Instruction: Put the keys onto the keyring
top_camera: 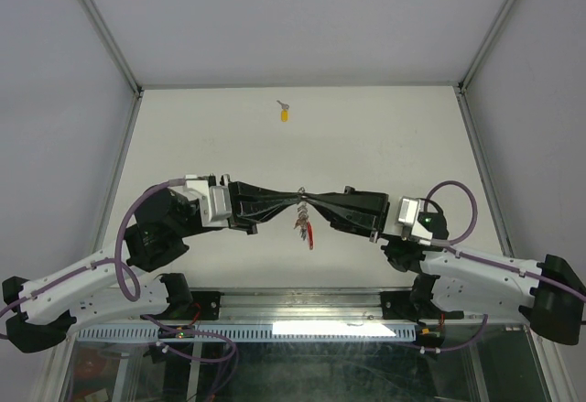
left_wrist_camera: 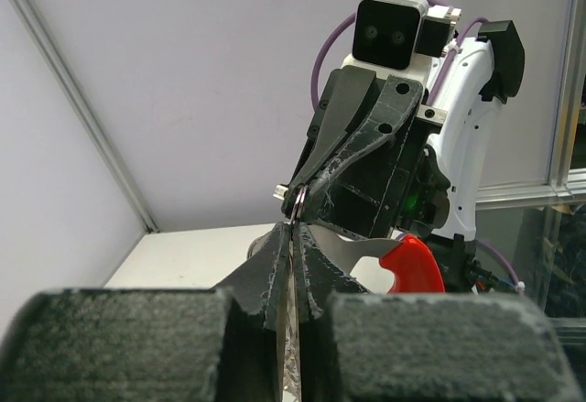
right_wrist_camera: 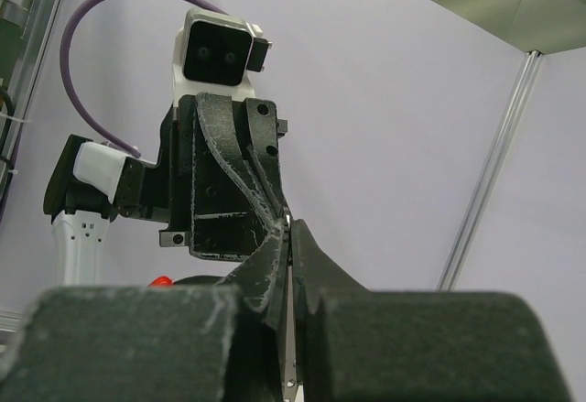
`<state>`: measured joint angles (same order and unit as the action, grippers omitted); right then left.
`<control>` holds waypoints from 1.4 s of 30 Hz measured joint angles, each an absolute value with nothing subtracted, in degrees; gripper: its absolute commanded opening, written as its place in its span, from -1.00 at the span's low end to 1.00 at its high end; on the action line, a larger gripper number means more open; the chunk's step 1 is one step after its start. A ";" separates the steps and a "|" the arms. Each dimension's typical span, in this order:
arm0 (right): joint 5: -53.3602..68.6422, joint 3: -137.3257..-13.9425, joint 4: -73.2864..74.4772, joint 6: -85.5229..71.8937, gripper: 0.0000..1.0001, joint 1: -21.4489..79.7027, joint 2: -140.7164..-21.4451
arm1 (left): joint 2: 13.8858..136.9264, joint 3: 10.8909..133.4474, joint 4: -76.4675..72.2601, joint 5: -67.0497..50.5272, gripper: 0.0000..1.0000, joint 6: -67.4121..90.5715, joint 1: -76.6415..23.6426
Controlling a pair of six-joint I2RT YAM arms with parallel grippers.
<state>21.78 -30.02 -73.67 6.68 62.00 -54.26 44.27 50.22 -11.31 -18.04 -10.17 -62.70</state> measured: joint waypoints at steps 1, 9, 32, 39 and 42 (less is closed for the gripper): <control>22.04 -30.17 -73.03 6.83 -1.00 61.98 -53.95 | 44.27 50.22 -11.31 -18.13 -1.00 -10.20 -62.70; 23.46 -31.00 -65.87 8.34 -0.89 61.67 -51.29 | 44.25 50.76 -8.49 -18.26 -1.00 -12.80 -62.70; 23.31 -31.64 -31.53 16.51 -1.00 61.41 -40.99 | 43.55 44.07 -4.03 -17.89 -1.00 -16.93 -62.67; 23.22 -32.82 -23.33 18.26 -0.79 61.43 -39.35 | 44.07 44.07 -1.21 -17.41 -1.00 -17.65 -62.72; 22.94 -33.58 -20.14 18.85 -0.71 61.41 -39.16 | 44.42 44.07 -0.05 -16.82 -1.00 -18.06 -63.05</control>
<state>22.94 -33.58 -20.14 18.85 61.41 -39.16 44.42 44.07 -0.05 -16.82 -18.06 -63.05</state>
